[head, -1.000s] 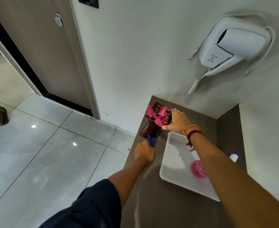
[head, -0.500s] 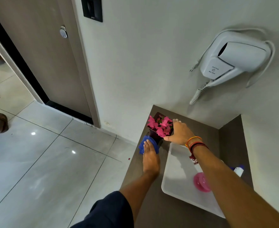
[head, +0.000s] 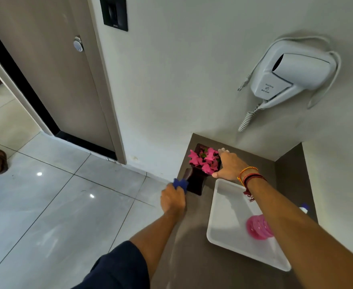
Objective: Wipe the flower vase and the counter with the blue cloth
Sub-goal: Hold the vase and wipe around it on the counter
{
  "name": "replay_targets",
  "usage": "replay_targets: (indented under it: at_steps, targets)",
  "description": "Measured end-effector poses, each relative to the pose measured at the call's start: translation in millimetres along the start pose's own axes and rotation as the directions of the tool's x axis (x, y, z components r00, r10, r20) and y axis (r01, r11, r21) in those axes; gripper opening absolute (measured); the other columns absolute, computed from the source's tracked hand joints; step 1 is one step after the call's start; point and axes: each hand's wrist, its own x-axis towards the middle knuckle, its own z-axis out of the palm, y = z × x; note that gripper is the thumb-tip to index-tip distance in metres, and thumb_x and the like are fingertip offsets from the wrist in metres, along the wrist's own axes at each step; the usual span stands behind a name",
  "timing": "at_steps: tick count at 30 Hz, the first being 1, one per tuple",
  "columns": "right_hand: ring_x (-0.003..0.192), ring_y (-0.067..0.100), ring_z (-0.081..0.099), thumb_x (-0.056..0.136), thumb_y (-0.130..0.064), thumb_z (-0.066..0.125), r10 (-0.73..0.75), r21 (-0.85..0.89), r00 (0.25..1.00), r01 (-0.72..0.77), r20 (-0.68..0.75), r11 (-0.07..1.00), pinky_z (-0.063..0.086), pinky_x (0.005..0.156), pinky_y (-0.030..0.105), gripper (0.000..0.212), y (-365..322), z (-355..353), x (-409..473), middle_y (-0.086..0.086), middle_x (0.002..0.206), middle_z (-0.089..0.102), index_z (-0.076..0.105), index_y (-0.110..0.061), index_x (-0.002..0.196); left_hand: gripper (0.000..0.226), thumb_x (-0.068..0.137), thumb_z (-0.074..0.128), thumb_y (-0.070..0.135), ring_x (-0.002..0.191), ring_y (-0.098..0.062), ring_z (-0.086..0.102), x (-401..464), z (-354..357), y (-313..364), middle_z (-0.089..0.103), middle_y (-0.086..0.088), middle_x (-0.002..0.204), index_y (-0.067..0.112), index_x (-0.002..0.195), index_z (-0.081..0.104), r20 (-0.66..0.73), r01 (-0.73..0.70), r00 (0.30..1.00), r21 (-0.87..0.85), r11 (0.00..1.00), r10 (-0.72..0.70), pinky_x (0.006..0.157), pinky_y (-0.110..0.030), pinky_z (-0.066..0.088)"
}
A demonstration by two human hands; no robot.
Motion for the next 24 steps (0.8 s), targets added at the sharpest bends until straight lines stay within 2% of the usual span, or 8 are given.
replay_targets:
  at_steps: [3,5,8,10,13,16,20,24]
  targets:
    - [0.152,0.030,0.011,0.078,-0.031,0.079,-0.002,-0.001,1.000,0.002,-0.001,1.000,0.020,0.120,0.039,0.109,0,1,-1,0.016,0.164,0.007,0.008,-0.002,0.155,0.029,0.100,0.048,0.015,0.100,-0.035,0.067,11,-6,27,0.070,-0.020,0.117,0.006,0.126,0.058,-0.062,0.056,0.996,-0.206,0.977,-0.070,0.088,-0.042,0.057]
    - [0.152,0.030,0.012,0.078,-0.031,0.079,-0.003,-0.007,1.000,0.003,-0.006,1.000,0.021,0.120,0.039,0.109,-1,1,0,0.016,0.164,0.007,0.008,-0.002,0.155,0.042,0.103,0.048,0.011,0.102,-0.018,0.065,4,-1,39,0.067,-0.005,0.123,0.016,0.145,0.045,0.017,-0.075,0.996,-0.351,0.933,0.086,0.084,-0.030,0.056]
    - [0.152,0.030,0.012,0.077,-0.029,0.080,-0.011,-0.027,1.000,0.010,-0.004,1.000,0.020,0.120,0.038,0.110,0,1,0,0.017,0.164,0.008,0.008,-0.002,0.155,0.052,0.104,0.046,0.007,0.106,0.009,0.058,-10,13,36,0.059,0.017,0.124,0.027,0.151,0.037,0.110,-0.274,0.932,-0.414,0.868,0.346,0.090,-0.005,0.048]
    - [0.152,0.029,0.011,0.077,-0.028,0.080,-0.022,-0.029,1.000,0.022,0.003,0.999,0.019,0.120,0.038,0.110,2,1,1,0.016,0.164,0.007,0.007,-0.002,0.156,0.053,0.103,0.045,0.005,0.113,0.006,0.055,-11,19,26,0.058,0.010,0.133,0.027,0.151,0.038,0.116,-0.287,0.928,-0.381,0.879,0.353,0.095,-0.009,0.044]
    - [0.152,0.029,0.011,0.077,-0.027,0.080,-0.033,-0.026,0.999,0.033,0.001,0.999,0.020,0.120,0.039,0.110,4,3,2,0.016,0.164,0.007,0.007,-0.003,0.156,0.054,0.103,0.043,0.006,0.126,-0.021,0.055,-5,15,9,0.055,-0.005,0.142,0.025,0.152,0.035,0.203,-0.271,0.929,-0.198,0.942,0.310,0.106,-0.033,0.046]
    - [0.152,0.030,0.012,0.076,-0.028,0.081,-0.035,-0.016,0.999,0.035,0.001,0.999,0.020,0.120,0.039,0.110,7,5,5,0.015,0.164,0.008,0.008,-0.003,0.155,0.050,0.098,0.046,0.005,0.127,-0.032,0.054,5,10,-1,0.055,-0.011,0.139,0.018,0.146,0.039,0.264,-0.399,0.896,0.124,0.909,0.357,0.111,-0.047,0.044]
    - [0.152,0.030,0.011,0.077,-0.027,0.080,-0.038,-0.008,0.999,0.038,0.009,0.999,0.019,0.120,0.039,0.109,10,6,7,0.015,0.164,0.007,0.009,-0.004,0.156,0.056,0.100,0.054,0.011,0.149,-0.033,0.031,4,3,-1,0.039,-0.013,0.157,0.008,0.152,0.030,0.382,-0.469,0.876,0.533,0.704,0.295,0.121,-0.057,0.028]
    - [0.152,0.027,0.009,0.080,-0.027,0.077,-0.070,0.053,0.997,0.069,0.018,0.996,0.018,0.121,0.040,0.107,14,7,0,0.010,0.165,0.001,0.005,-0.009,0.157,0.045,0.103,0.048,0.016,0.138,-0.038,0.045,-7,-11,2,0.051,-0.020,0.145,0.002,0.145,0.040,0.485,-0.553,0.833,0.715,0.427,0.267,0.115,-0.060,0.035]
